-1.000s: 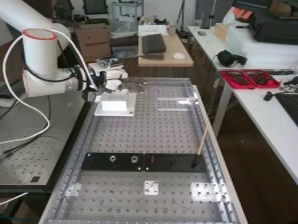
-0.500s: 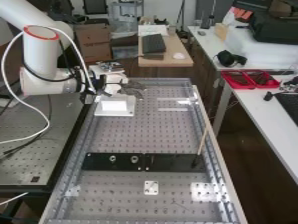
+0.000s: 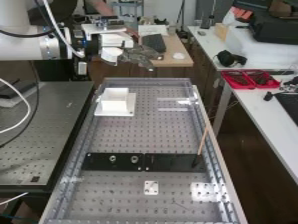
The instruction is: Grab the smaller nut and place it in the white container
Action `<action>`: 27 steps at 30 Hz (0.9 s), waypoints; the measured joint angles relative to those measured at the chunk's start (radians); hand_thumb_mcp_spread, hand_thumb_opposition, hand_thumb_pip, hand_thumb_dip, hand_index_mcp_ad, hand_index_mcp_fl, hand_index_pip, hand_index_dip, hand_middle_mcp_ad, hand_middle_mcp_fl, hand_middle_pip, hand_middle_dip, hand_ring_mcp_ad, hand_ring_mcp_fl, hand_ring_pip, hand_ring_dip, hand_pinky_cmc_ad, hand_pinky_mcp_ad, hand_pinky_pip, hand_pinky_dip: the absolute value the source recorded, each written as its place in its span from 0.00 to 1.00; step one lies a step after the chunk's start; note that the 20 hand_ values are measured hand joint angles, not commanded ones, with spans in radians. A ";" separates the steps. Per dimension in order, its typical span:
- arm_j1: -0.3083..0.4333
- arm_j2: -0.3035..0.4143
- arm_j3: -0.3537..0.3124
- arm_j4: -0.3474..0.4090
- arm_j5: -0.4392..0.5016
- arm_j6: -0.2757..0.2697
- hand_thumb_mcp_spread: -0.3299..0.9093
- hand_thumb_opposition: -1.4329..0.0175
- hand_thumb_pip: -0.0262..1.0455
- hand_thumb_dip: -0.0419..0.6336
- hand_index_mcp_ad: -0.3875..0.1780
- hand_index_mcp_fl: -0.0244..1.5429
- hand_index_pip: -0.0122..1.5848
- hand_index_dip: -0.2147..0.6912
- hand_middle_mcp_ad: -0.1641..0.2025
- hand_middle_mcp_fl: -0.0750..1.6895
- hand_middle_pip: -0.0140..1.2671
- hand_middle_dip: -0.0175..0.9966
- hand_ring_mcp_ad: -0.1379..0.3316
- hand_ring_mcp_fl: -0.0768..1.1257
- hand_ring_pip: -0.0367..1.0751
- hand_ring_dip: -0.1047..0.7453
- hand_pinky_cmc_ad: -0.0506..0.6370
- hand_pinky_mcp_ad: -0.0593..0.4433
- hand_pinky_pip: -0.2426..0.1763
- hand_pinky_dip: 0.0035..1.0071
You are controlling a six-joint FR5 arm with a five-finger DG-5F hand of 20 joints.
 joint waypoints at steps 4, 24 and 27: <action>-0.019 0.024 0.055 -0.033 0.103 0.039 0.48 0.46 0.60 0.37 0.44 0.02 0.35 0.20 0.61 0.07 0.10 0.24 0.57 0.06 0.17 0.28 0.55 0.68 0.36 0.68; -0.028 0.016 0.170 -0.086 0.369 0.076 0.46 0.48 0.54 0.30 0.49 0.05 0.09 0.23 0.60 0.07 0.10 0.24 0.64 0.06 0.16 0.27 0.62 0.73 0.32 0.67; -0.032 0.008 0.174 -0.093 0.359 0.083 0.46 0.47 0.54 0.30 0.49 0.06 0.09 0.23 0.60 0.07 0.10 0.24 0.64 0.06 0.16 0.27 0.62 0.73 0.32 0.67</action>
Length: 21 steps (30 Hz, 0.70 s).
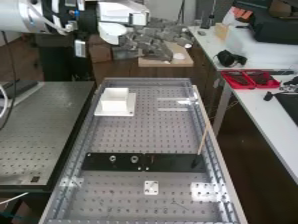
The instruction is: Grab the smaller nut and place it in the white container
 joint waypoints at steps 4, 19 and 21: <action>-0.004 -0.006 0.000 -0.003 -0.005 0.009 0.46 0.47 0.54 0.30 0.49 0.05 0.09 0.23 0.60 0.07 0.10 0.24 0.64 0.06 0.16 0.27 0.62 0.73 0.32 0.67; -0.005 -0.016 -0.003 0.007 -0.004 0.022 0.46 0.47 0.53 0.29 0.49 0.05 0.08 0.23 0.60 0.07 0.10 0.24 0.64 0.06 0.16 0.26 0.62 0.73 0.28 0.68; -0.006 -0.017 -0.002 0.005 -0.004 0.023 0.46 0.47 0.53 0.29 0.49 0.05 0.08 0.23 0.60 0.07 0.10 0.24 0.64 0.06 0.16 0.26 0.62 0.73 0.28 0.68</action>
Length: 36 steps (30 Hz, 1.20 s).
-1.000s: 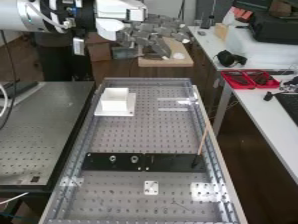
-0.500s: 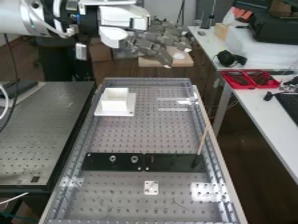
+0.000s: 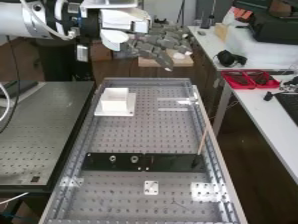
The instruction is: Grab the smaller nut and place it in the white container
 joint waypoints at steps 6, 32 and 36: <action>-0.006 -0.003 0.004 -0.009 -0.006 -0.010 0.46 0.47 0.53 0.29 0.49 0.05 0.08 0.23 0.60 0.07 0.10 0.24 0.64 0.06 0.16 0.26 0.62 0.73 0.28 0.68; -0.001 0.060 -0.064 0.006 0.016 -0.023 0.46 0.47 0.52 0.29 0.50 0.05 0.09 0.24 0.61 0.07 0.10 0.24 0.64 0.06 0.16 0.26 0.62 0.73 0.28 0.68; 0.005 0.074 -0.080 0.018 0.030 -0.026 0.46 0.47 0.52 0.29 0.50 0.05 0.09 0.24 0.61 0.07 0.10 0.24 0.64 0.06 0.16 0.26 0.62 0.73 0.28 0.68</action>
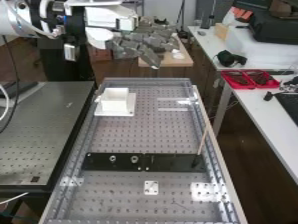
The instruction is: Grab the smaller nut and place it in the white container
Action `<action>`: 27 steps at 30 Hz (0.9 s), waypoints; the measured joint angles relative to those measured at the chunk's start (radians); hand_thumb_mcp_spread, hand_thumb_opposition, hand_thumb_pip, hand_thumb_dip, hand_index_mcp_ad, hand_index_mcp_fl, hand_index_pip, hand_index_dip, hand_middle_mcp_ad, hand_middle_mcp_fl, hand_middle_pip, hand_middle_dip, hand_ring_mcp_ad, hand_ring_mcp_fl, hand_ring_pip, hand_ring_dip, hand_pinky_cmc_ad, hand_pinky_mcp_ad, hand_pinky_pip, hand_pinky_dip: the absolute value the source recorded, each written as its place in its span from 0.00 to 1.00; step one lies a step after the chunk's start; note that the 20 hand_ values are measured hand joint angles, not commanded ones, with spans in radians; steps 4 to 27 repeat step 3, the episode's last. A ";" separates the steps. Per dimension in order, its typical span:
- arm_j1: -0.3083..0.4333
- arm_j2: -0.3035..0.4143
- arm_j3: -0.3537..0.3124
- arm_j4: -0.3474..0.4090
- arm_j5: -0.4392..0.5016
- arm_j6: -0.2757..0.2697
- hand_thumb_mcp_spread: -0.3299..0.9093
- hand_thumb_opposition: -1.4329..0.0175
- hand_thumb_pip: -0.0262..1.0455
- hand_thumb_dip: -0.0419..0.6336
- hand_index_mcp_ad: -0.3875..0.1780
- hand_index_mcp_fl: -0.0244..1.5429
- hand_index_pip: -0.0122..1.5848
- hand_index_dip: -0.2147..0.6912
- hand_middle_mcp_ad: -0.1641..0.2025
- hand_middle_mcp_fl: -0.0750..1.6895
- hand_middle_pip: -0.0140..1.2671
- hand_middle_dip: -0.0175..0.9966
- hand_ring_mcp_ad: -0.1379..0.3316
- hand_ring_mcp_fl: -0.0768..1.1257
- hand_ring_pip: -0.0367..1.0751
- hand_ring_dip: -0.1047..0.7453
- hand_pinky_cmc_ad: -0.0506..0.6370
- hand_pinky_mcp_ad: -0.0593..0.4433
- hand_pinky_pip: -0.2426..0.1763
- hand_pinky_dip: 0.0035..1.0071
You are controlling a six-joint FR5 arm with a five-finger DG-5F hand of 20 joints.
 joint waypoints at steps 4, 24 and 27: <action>0.004 0.007 -0.008 0.010 0.008 0.006 0.46 0.47 0.52 0.29 0.50 0.05 0.09 0.24 0.61 0.07 0.10 0.24 0.64 0.06 0.16 0.26 0.62 0.73 0.28 0.68; 0.004 0.007 -0.008 0.010 0.008 0.006 0.46 0.47 0.52 0.29 0.50 0.05 0.09 0.24 0.61 0.07 0.10 0.24 0.64 0.06 0.16 0.26 0.62 0.73 0.28 0.68; 0.004 0.007 -0.008 0.010 0.008 0.006 0.46 0.47 0.52 0.29 0.50 0.05 0.09 0.24 0.61 0.07 0.10 0.24 0.64 0.06 0.16 0.26 0.62 0.73 0.28 0.68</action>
